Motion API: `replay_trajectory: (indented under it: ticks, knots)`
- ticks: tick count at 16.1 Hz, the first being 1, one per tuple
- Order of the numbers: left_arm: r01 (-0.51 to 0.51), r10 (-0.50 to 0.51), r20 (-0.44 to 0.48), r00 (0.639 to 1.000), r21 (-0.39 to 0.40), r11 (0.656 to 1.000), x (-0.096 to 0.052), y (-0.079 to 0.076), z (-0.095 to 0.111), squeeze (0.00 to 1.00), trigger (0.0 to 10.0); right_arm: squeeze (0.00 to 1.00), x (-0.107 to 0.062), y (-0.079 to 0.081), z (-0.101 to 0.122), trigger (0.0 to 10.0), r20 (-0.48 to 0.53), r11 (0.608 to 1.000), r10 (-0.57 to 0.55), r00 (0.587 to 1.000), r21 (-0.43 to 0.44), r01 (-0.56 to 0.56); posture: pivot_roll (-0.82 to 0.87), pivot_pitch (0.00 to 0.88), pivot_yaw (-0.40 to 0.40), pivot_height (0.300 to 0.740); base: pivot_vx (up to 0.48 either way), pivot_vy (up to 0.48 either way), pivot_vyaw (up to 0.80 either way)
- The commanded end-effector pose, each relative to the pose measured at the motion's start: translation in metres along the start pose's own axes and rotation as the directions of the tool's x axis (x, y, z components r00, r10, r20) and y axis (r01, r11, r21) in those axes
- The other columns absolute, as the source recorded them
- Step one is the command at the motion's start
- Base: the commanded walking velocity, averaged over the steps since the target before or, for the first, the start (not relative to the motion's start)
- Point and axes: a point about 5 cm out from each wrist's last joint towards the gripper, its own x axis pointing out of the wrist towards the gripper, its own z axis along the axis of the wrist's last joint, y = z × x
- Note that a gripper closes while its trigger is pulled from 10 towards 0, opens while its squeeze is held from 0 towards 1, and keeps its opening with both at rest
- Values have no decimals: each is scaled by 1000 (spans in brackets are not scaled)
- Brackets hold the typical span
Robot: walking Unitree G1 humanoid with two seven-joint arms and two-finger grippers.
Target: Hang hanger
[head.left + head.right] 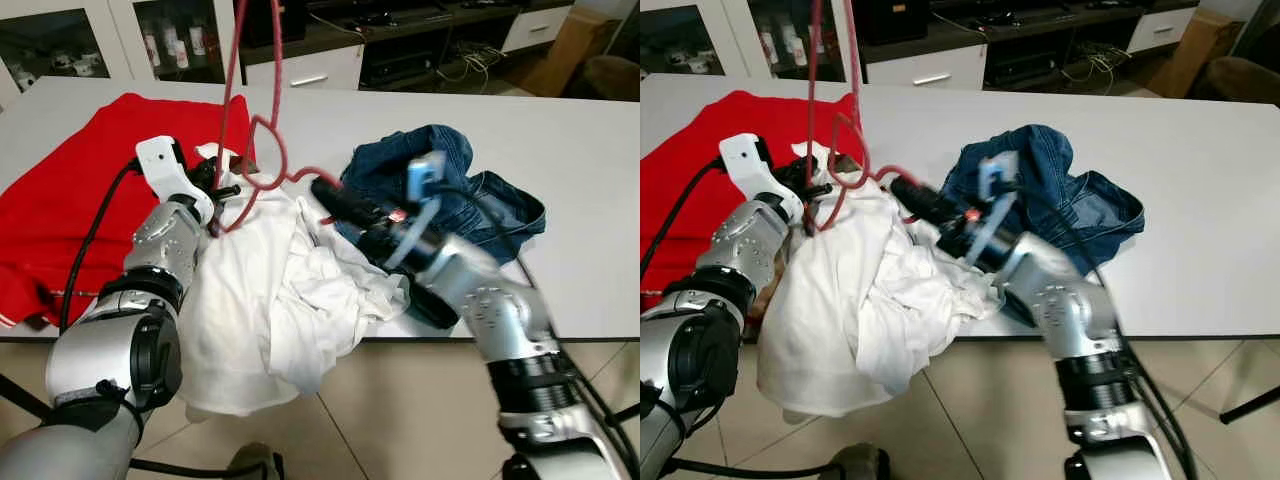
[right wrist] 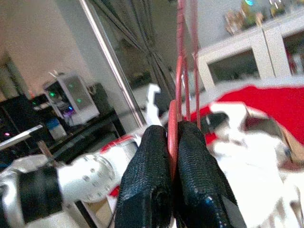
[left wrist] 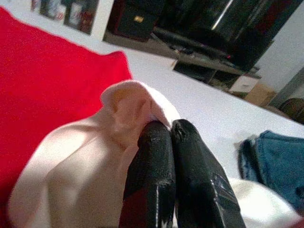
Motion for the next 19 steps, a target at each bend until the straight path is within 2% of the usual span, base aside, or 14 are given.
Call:
replay_trajectory:
  ticks: [1, 3, 4, 5, 6, 7, 8, 10, 11, 13, 15, 17, 18, 19]
  knots:
    - [56, -56, 29, 998, -1, 998, 2, -8, 3, 0, 10000, 0, 6, -4, -15, 10000, -86, 999, -38, 996, 7, 39, 76, 0, -26, 740, 0, 0, 0]
    - [83, -83, 42, 996, 10, 997, 2, -10, 5, 0, 10000, 0, 8, -18, -23, 10000, -125, 986, -167, 978, -27, 165, 76, 0, -26, 740, 0, 0, 0]
    - [108, -109, 59, 992, 16, 994, 1, -10, 7, 0, 10000, 0, 5, -42, -28, 10000, -138, 919, -392, 910, -93, 382, 76, 0, -26, 740, 0, 0, 0]
    - [133, -134, 86, 987, 13, 991, -2, -8, 8, 0, 10000, 0, -3, -61, -26, 10000, -120, 831, -552, 825, -160, 533, 89, 0, -27, 740, 0, 0, 0]
    - [140, -140, 94, 986, 14, 990, -2, -7, 8, 0, 10000, 0, -6, -64, -25, 10000, -113, 813, -577, 809, -171, 556, 89, 0, -27, 740, 0, 0, 0]
    - [147, -151, 103, 983, 54, 988, -6, -5, 6, 1000, 10000, 0, -9, -68, -20, 10000, -86, 784, -612, 786, -194, 589, 89, 0, -24, 740, 0, 0, 0]
    - [187, -197, 96, 976, 100, 977, -9, -6, 1, 1000, 10000, 0, -11, -70, -14, 10000, -60, 767, -628, 776, -216, 605, 92, 0, -26, 740, 0, 0, 0]
    - [158, -178, 96, 979, 187, 970, -11, -4, 1, 1000, 10000, 0, -11, -72, -11, 10000, -46, 744, -643, 765, -276, 609, 92, 0, -26, 740, 0, 0, 0]
    - [143, -172, 118, 978, 222, 965, -13, 0, 5, 0, 10000, 0, -10, -75, -10, 10000, -33, 717, -663, 748, -317, 621, 97, 0, -35, 740, 0, 0, 0]
    - [119, -174, 164, 971, 300, 947, -19, 7, 13, 0, 10000, 0, -11, -78, -7, 10000, -1, 673, -690, 723, -367, 642, 93, 0, -40, 740, 0, 0, 0]
    - [111, -188, 187, 964, 360, 926, -25, 11, 17, 0, 10000, 0, -13, -79, -2, 10000, 25, 652, -703, 711, -376, 658, 92, 0, -43, 740, 0, 0, 0]
    - [54, -187, 235, 954, 477, 877, -41, 27, 28, 0, 10000, 0, -15, -82, 10, 10000, 91, 607, -722, 686, -392, 691, 97, 0, -52, 740, 0, 0, 0]
    - [19, -172, 250, 953, 517, 856, -49, 35, 32, 0, 10000, 0, -13, -82, 13, 10000, 110, 610, -713, 693, -390, 690, 97, 0, -52, 740, 0, 0, 0]
    - [-18, -147, 274, 950, 523, 852, -55, 42, 36, 0, 10000, 0, -11, -80, 15, 10000, 134, 613, -700, 702, -392, 686, 112, 0, -62, 740, 0, 0, 0]
